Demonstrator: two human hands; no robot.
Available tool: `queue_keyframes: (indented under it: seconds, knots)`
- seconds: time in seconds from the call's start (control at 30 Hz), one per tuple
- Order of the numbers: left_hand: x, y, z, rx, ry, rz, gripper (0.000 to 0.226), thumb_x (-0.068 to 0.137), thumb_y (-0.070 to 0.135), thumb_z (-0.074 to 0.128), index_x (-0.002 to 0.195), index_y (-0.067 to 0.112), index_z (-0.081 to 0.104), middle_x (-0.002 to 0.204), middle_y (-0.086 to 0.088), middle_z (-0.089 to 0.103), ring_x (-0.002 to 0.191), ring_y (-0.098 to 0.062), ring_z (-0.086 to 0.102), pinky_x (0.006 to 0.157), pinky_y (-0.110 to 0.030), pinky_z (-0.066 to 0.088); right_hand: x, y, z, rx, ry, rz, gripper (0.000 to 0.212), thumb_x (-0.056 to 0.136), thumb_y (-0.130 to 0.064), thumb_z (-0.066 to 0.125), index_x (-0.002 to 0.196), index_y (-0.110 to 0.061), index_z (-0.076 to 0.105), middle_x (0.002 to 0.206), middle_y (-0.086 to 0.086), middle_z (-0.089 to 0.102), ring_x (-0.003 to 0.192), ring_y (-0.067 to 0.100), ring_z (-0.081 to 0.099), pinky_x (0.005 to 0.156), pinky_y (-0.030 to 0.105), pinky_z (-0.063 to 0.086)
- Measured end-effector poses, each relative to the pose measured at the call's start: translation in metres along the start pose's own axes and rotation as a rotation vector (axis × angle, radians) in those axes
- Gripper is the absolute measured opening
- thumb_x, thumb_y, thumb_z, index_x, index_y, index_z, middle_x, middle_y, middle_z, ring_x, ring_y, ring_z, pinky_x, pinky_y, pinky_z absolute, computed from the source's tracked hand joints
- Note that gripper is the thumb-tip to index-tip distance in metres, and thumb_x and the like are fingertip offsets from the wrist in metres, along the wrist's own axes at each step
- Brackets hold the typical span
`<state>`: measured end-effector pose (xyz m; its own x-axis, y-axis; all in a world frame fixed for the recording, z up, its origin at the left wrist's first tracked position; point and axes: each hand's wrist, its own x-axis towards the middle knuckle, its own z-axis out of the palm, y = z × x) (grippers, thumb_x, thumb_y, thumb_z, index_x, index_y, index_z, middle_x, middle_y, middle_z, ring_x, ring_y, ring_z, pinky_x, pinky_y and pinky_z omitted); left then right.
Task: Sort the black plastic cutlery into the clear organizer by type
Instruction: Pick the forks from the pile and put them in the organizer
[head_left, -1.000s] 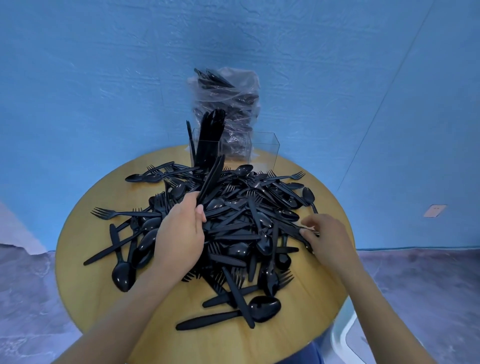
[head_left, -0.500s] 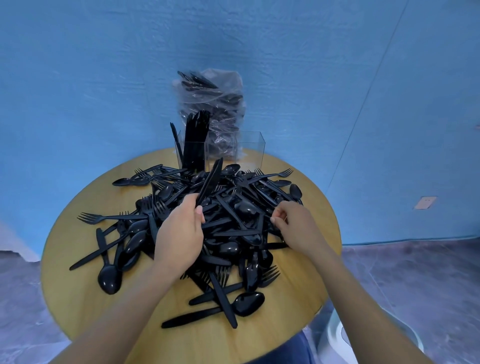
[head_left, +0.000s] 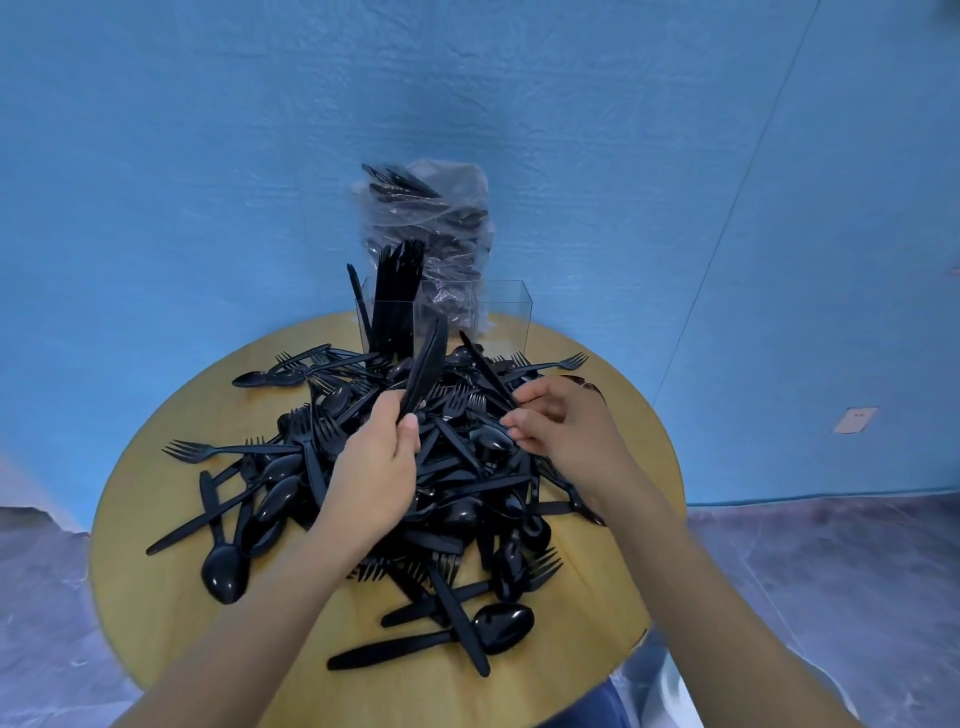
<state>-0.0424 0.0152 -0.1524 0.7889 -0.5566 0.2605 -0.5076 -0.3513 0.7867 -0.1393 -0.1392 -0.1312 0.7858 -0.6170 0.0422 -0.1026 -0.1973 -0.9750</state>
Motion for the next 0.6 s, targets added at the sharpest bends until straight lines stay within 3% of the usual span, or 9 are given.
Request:
queue_keyframes:
  seconds: [0.07, 0.17, 0.3, 0.4, 0.5, 0.57, 0.6]
  knots:
    - [0.0, 0.003, 0.002, -0.051, -0.018, 0.002, 0.015, 0.102, 0.022, 0.031, 0.108, 0.023, 0.045, 0.072, 0.003, 0.049, 0.05, -0.008, 0.039, 0.049, -0.025, 0.034, -0.005, -0.006, 0.017, 0.163, -0.037, 0.037, 0.015, 0.09, 0.002, 0.058, 0.091, -0.013, 0.058, 0.084, 0.008, 0.069, 0.073, 0.013, 0.065, 0.072, 0.023, 0.056]
    - [-0.001, 0.007, 0.005, -0.123, -0.016, -0.002, 0.015, 0.102, 0.02, 0.032, 0.107, 0.025, 0.045, 0.075, 0.004, 0.05, 0.053, -0.009, 0.042, 0.051, -0.026, 0.035, -0.009, -0.01, 0.04, 0.188, -0.028, -0.002, 0.018, 0.088, 0.002, 0.06, 0.086, -0.016, 0.058, 0.08, 0.005, 0.067, 0.071, 0.012, 0.066, 0.071, 0.025, 0.057]
    - [-0.002, 0.009, 0.005, -0.152, 0.013, -0.016, 0.016, 0.102, 0.018, 0.032, 0.108, 0.021, 0.046, 0.077, 0.007, 0.051, 0.06, -0.007, 0.046, 0.054, -0.02, 0.036, -0.013, -0.014, 0.06, -0.208, 0.076, -0.188, 0.015, 0.088, -0.01, 0.062, 0.093, -0.023, 0.067, 0.078, -0.004, 0.069, 0.069, 0.007, 0.063, 0.068, 0.016, 0.051]
    - [-0.003, 0.011, 0.004, -0.15, 0.019, -0.018, 0.018, 0.102, 0.017, 0.032, 0.113, 0.02, 0.046, 0.08, 0.007, 0.054, 0.066, -0.006, 0.049, 0.057, -0.02, 0.038, -0.015, -0.019, 0.066, -0.39, 0.096, -0.275, 0.016, 0.09, -0.012, 0.057, 0.094, -0.019, 0.07, 0.076, -0.005, 0.068, 0.068, 0.008, 0.06, 0.063, 0.012, 0.043]
    - [-0.004, 0.009, 0.001, -0.144, 0.002, -0.023, 0.021, 0.102, 0.018, 0.032, 0.118, 0.019, 0.045, 0.086, 0.002, 0.06, 0.071, -0.017, 0.057, 0.064, -0.039, 0.046, -0.017, -0.022, 0.068, -0.459, 0.113, -0.316, 0.012, 0.087, -0.013, 0.057, 0.08, -0.015, 0.066, 0.07, -0.003, 0.065, 0.066, 0.011, 0.059, 0.063, 0.018, 0.043]
    - [-0.004, 0.007, 0.0, -0.111, 0.002, -0.015, 0.02, 0.102, 0.018, 0.032, 0.118, 0.018, 0.045, 0.084, 0.002, 0.06, 0.072, -0.018, 0.058, 0.065, -0.038, 0.048, -0.017, -0.021, 0.07, -0.507, 0.118, -0.33, 0.014, 0.086, -0.013, 0.057, 0.073, -0.013, 0.061, 0.067, -0.001, 0.063, 0.065, 0.014, 0.057, 0.062, 0.023, 0.044]
    - [-0.005, 0.006, 0.0, -0.11, 0.002, -0.008, 0.019, 0.102, 0.018, 0.032, 0.116, 0.017, 0.045, 0.082, 0.004, 0.058, 0.07, -0.014, 0.057, 0.062, -0.031, 0.047, -0.017, -0.02, 0.07, -0.53, 0.111, -0.345, 0.016, 0.087, -0.013, 0.056, 0.071, -0.012, 0.059, 0.067, 0.0, 0.062, 0.064, 0.015, 0.056, 0.061, 0.025, 0.043]
